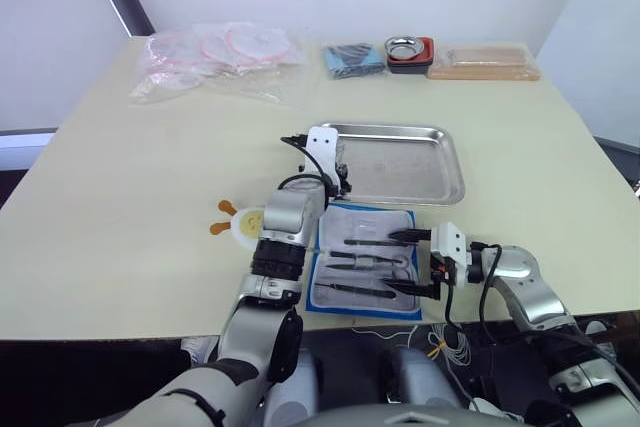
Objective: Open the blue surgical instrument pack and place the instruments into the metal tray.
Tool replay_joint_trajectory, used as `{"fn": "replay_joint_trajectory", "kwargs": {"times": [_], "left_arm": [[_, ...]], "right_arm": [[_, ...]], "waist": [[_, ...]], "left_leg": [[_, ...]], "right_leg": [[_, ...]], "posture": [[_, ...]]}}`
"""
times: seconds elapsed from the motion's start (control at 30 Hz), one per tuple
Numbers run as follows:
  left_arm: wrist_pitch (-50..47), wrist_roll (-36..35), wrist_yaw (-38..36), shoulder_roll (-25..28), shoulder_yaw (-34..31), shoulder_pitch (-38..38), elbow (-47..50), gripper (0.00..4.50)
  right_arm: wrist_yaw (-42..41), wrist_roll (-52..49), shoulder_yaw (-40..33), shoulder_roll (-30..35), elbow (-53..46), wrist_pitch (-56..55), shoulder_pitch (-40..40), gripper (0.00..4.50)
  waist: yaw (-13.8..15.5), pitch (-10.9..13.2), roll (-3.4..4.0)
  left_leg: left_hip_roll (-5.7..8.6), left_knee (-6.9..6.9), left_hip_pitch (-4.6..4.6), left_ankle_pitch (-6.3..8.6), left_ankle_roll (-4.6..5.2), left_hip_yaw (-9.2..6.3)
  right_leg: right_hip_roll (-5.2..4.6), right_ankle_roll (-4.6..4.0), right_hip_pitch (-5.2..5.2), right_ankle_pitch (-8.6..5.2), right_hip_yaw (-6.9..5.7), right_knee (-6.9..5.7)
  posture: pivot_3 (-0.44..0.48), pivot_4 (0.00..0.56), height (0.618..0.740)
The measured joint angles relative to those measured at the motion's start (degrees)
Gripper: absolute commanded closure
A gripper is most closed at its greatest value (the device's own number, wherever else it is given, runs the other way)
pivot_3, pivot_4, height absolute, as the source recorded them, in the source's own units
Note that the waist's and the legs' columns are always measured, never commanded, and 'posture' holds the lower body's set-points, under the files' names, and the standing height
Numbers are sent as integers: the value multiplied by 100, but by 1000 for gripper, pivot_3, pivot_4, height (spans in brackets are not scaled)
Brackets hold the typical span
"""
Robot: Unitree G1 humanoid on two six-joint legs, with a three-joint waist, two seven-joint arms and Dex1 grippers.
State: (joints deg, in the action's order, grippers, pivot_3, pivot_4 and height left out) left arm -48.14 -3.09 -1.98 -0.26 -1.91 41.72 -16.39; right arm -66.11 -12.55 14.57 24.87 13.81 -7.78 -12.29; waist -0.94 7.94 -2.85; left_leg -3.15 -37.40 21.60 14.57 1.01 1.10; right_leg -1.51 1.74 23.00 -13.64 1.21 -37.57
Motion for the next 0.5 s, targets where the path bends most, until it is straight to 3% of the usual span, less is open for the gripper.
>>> {"fn": "replay_joint_trajectory", "kwargs": {"times": [0.3, 0.5], "left_arm": [[-1, -51, -100, 50, 29, -1, 12, 2351], [575, -133, -945, 396, 482, 6, 202, 2351]], "right_arm": [[1, 0, 0, -4, 13, -2, -14, 0], [-44, 0, 0, -4, 57, -15, -51, 0]], "waist": [[-2, 0, 0], [-3, 1, 1]], "left_leg": [[0, 0, 0, 0, 0, 0], [0, 1, 1, 0, -1, 0]], "right_leg": [[0, 0, 0, -1, 0, 1], [0, -8, 0, -4, 0, 2]], "posture": [[0, 150, 740], [0, 150, 740]]}}
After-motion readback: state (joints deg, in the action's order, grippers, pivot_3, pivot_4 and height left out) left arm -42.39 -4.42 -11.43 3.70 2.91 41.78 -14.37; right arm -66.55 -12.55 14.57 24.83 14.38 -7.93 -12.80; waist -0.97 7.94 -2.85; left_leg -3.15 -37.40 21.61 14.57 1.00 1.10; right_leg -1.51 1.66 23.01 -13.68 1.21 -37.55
